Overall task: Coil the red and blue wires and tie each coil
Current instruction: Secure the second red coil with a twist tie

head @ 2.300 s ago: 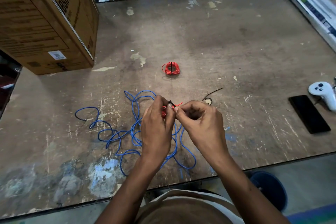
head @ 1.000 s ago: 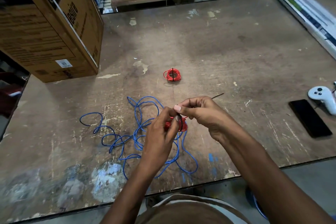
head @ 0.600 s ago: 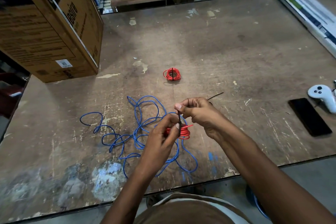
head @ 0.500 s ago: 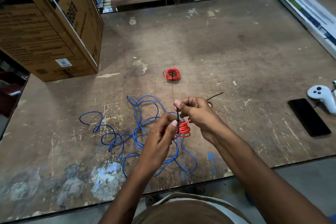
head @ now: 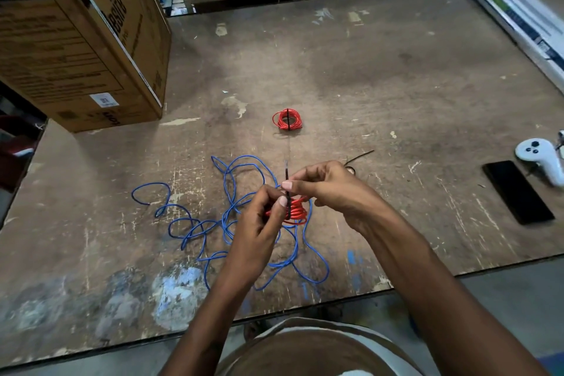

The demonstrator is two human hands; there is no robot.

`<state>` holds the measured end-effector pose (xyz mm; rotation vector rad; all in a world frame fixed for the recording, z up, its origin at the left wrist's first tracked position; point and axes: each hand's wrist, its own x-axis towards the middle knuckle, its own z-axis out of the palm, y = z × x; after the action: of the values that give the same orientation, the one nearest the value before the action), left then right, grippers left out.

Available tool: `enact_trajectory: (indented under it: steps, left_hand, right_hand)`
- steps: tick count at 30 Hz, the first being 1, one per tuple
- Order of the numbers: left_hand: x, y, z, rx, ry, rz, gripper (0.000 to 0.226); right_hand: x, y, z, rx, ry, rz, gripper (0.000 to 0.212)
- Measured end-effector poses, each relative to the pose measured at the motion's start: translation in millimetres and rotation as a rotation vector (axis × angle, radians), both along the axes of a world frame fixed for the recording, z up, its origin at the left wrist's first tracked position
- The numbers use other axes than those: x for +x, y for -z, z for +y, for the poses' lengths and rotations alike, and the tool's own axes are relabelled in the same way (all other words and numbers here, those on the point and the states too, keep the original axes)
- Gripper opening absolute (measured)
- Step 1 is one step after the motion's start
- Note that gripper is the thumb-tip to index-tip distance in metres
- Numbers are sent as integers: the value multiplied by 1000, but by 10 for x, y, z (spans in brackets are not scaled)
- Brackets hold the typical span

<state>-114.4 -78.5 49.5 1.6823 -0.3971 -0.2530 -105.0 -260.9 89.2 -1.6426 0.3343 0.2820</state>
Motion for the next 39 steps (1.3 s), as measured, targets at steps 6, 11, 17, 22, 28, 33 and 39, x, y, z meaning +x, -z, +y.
enact_trajectory:
  steps: [6, 11, 17, 22, 28, 33, 39]
  left_hand:
    - [14, -27, 1, 64, 34, -80, 18]
    - [73, 2, 37, 50, 52, -34, 19]
    - [80, 65, -7, 4, -42, 49, 24]
    - [108, 101, -36, -34, -101, 85, 30]
    - [179, 123, -22, -56, -110, 91, 38]
    - [275, 156, -52, -61, -60, 112, 35]
    - [384, 233, -99, -119, -39, 195, 36]
  right_hand:
    - [23, 252, 184, -16, 189, -135, 19]
    - [28, 276, 242, 12, 225, -159, 19]
    - [72, 173, -15, -20, -29, -164, 14]
    - [75, 266, 70, 9, -10, -136, 19]
    - [14, 427, 299, -29, 170, -215, 14]
    - [62, 503, 317, 14, 216, -200, 12]
    - [213, 409, 161, 51, 166, -157, 15]
